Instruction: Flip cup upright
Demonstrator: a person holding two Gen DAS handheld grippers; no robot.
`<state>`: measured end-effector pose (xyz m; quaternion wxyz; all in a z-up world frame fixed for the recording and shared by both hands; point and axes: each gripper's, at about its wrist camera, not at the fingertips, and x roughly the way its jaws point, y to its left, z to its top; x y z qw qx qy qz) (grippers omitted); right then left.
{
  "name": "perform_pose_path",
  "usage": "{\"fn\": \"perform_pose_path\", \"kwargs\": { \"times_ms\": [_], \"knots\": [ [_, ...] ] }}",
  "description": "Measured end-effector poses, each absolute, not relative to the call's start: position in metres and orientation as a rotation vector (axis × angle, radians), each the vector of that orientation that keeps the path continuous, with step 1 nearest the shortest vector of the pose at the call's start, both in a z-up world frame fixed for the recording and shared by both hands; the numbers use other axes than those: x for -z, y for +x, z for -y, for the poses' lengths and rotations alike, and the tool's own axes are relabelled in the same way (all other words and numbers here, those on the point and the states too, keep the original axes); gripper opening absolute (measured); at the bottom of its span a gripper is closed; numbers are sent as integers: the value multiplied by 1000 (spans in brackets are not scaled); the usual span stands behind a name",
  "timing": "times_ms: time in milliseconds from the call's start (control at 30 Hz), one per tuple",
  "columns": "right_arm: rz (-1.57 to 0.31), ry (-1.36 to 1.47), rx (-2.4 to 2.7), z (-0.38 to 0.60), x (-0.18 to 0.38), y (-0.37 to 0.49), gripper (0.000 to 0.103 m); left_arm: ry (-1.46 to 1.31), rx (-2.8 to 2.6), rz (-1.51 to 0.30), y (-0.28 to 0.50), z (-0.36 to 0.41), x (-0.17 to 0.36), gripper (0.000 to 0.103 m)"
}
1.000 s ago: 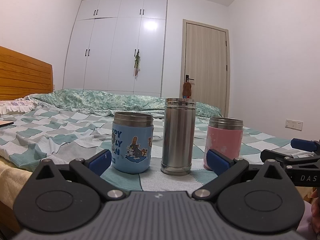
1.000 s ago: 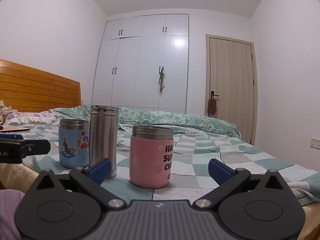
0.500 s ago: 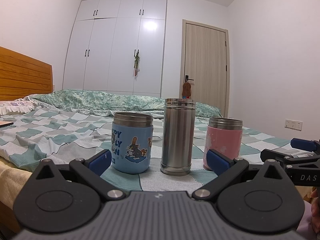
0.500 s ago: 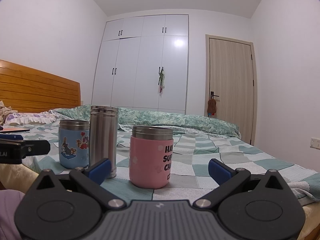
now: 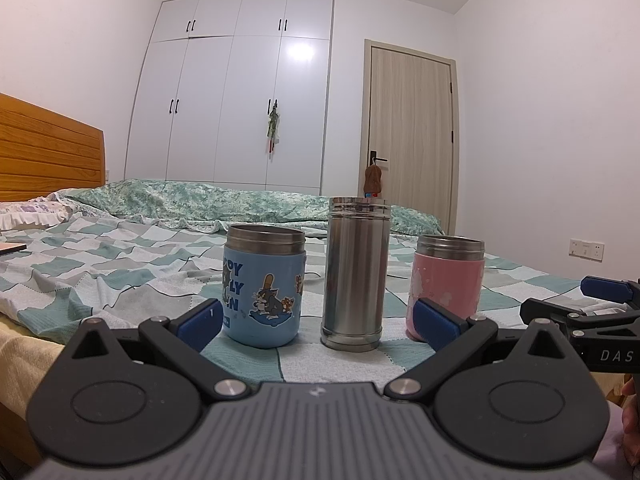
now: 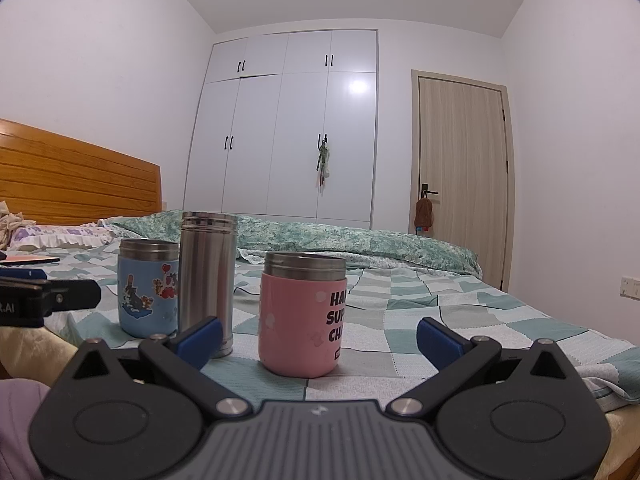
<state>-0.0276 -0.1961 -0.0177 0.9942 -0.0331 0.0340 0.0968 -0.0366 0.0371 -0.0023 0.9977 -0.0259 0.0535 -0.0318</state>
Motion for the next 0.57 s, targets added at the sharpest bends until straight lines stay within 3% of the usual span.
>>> {"fn": "perform_pose_path", "kwargs": {
  "times_ms": [567],
  "knots": [
    [-67, -67, -194, 196, 18, -28, 103, -51, 63, -110, -35, -37, 2, 103]
  ]
}}
